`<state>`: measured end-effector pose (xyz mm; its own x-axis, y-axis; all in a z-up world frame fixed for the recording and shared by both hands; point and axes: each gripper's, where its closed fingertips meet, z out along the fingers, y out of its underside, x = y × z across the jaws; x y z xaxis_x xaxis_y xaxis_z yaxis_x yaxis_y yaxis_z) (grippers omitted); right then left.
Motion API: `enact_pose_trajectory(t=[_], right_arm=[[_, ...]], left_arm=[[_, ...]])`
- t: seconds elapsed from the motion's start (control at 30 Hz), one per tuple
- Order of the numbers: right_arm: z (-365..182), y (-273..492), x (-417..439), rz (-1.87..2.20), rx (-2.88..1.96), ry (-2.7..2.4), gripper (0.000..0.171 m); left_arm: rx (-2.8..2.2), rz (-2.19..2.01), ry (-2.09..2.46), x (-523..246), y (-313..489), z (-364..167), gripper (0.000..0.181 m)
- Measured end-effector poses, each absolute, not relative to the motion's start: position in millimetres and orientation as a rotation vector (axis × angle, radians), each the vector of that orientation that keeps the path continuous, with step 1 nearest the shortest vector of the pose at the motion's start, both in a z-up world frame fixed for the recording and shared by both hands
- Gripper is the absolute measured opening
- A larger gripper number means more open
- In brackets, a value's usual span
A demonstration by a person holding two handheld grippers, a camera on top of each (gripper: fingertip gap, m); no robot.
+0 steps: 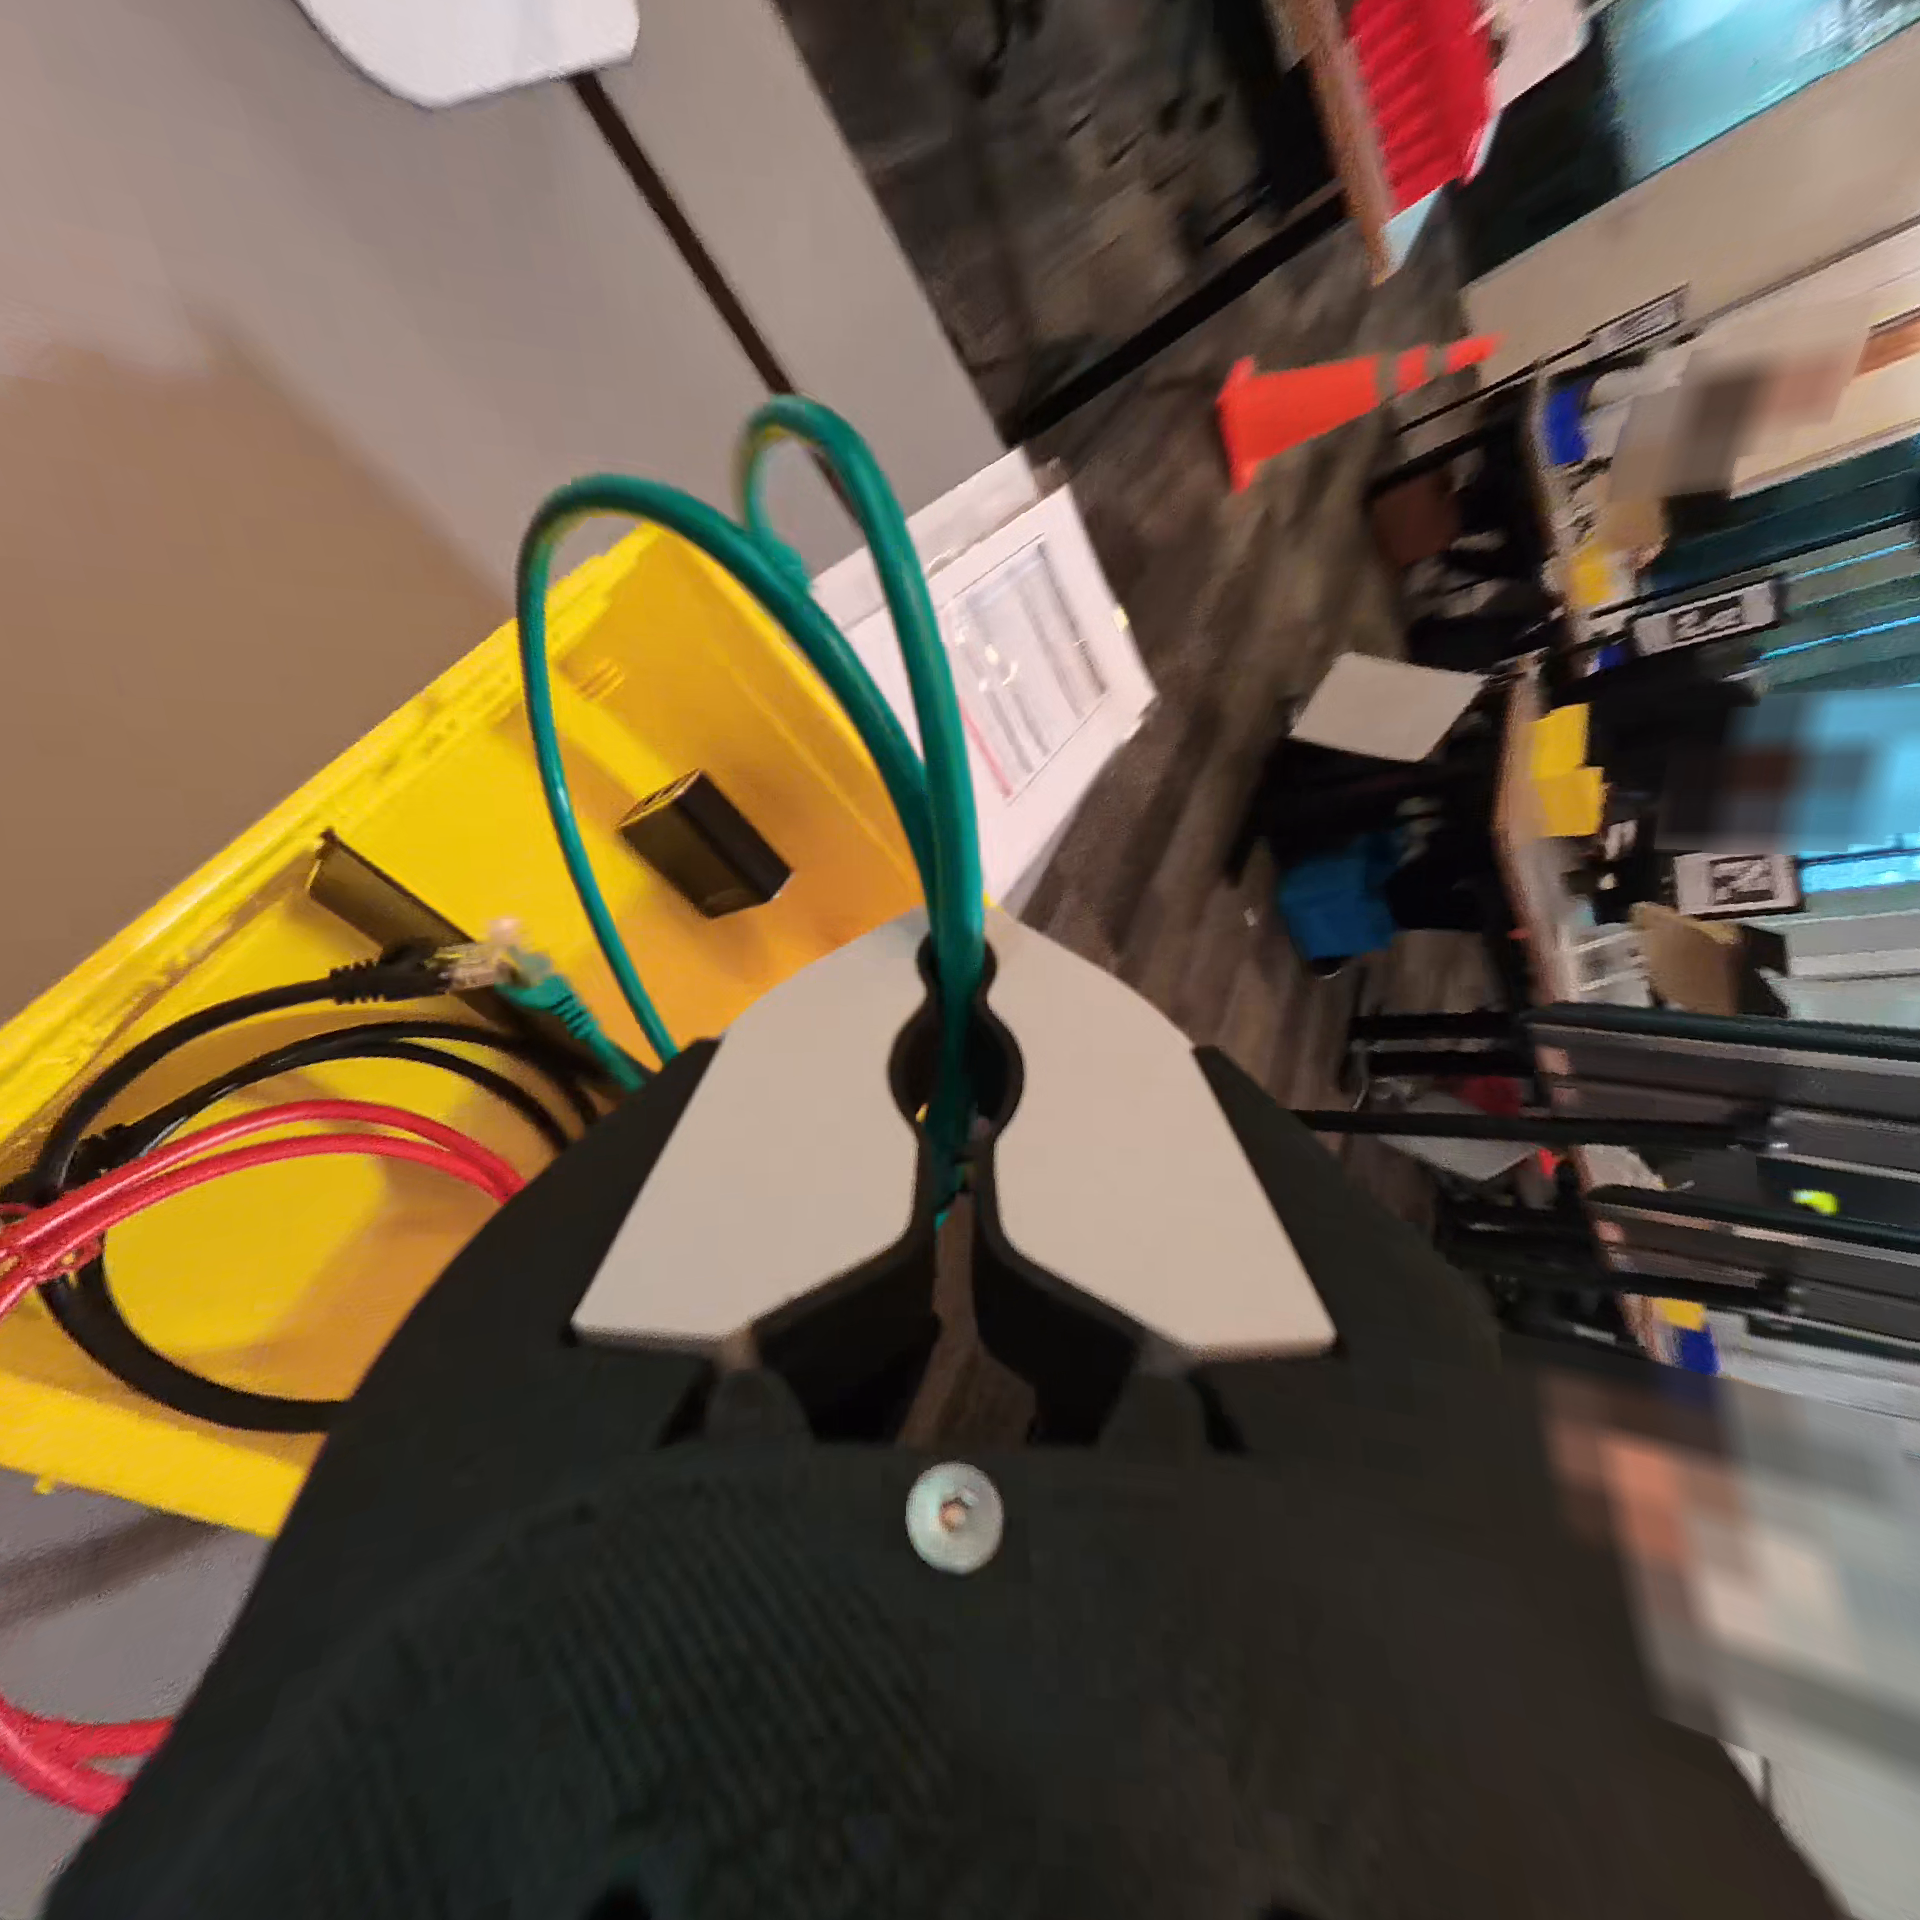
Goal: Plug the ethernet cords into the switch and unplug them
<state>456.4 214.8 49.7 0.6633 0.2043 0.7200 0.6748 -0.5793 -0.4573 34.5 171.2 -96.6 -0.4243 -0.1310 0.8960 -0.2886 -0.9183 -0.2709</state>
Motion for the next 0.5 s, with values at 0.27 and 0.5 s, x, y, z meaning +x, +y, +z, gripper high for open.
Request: enact_pose_trajectory(t=[0.27,0.5], right_arm=[[71.1,162.7,426.2,-0.723,-2.132,-0.906,0.001],[19.8,126.1,428.9,-0.487,-2.352,-0.994,0.0]], left_arm=[[1.617,2.503,-0.602,34.0,168.7,-95.1,0.046],[1.621,2.493,-0.616,35.6,165.1,-96.0,0.046]])
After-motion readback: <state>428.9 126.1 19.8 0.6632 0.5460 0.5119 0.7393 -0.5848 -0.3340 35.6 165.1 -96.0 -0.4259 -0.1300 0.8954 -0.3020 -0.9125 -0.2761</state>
